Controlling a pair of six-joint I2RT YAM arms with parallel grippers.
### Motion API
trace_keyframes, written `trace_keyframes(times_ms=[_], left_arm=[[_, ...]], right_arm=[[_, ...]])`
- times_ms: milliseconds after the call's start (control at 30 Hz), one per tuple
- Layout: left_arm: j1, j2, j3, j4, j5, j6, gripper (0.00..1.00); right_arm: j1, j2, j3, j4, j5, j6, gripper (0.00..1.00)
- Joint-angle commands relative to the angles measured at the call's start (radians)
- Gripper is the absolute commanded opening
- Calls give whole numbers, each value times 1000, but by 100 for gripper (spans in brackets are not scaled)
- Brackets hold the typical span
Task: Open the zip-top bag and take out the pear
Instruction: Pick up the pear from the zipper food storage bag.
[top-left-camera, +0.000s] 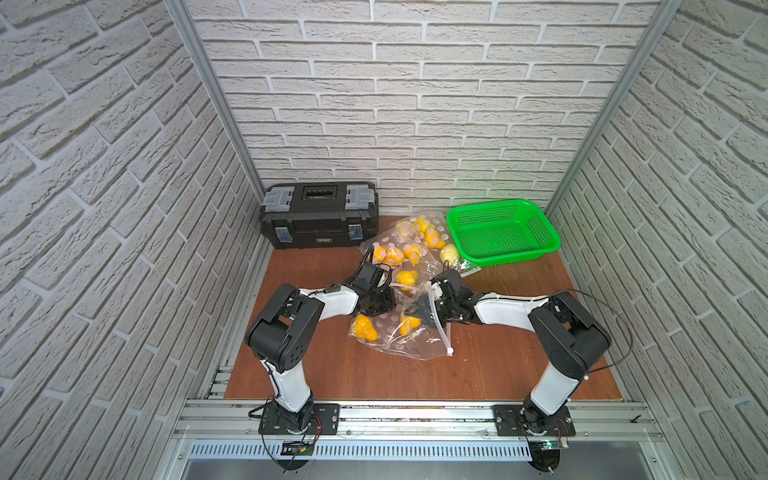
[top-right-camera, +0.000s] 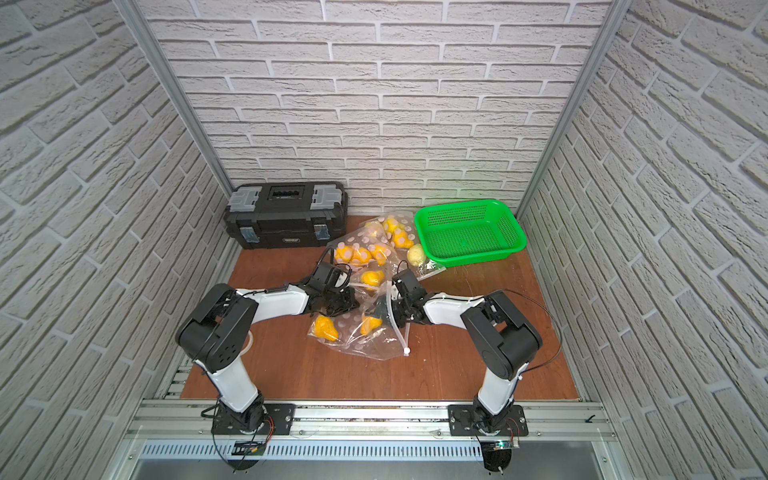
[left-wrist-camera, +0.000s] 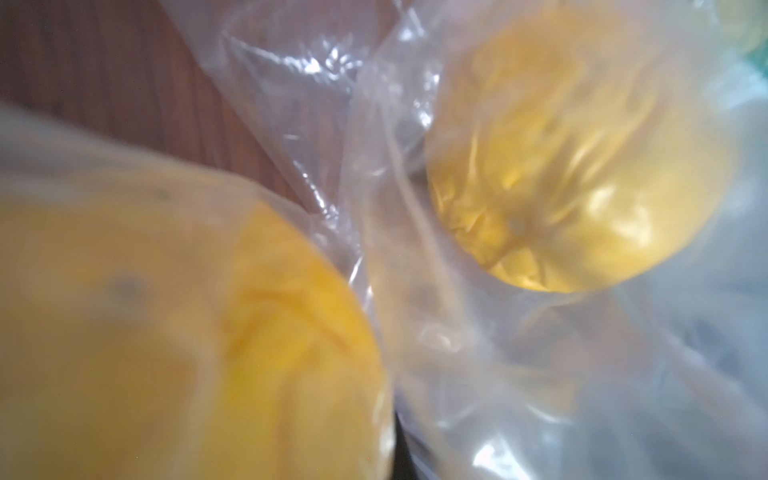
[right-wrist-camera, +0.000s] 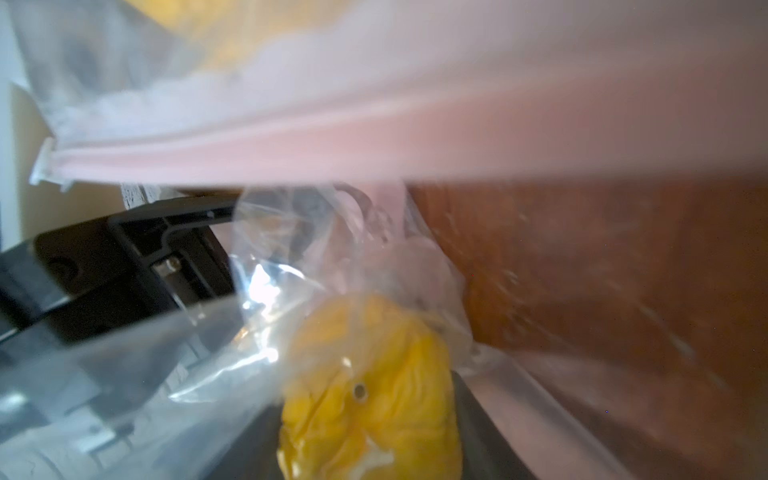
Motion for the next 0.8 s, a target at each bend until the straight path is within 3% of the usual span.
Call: trace_keyframes(times_ms=[0, 367, 533, 600, 767], left_arm=[[48, 34, -50, -122, -94, 29, 0], [55, 52, -61, -142, -120, 30, 0], [55, 53, -56, -162, -128, 42, 0], [57, 52, -59, -168, -137, 48, 0], [57, 60, -58, -172, -134, 55, 0]], right_arm=[[-40, -123, -48, -92, -34, -69, 45], [-203, -391, -137, -360, -9, -192, 51], [-204, -355, -136, -385, -22, -226, 49], [-207, -369, -135, -400, 5, -229, 59], [-206, -320, -133, -367, -14, -225, 64]])
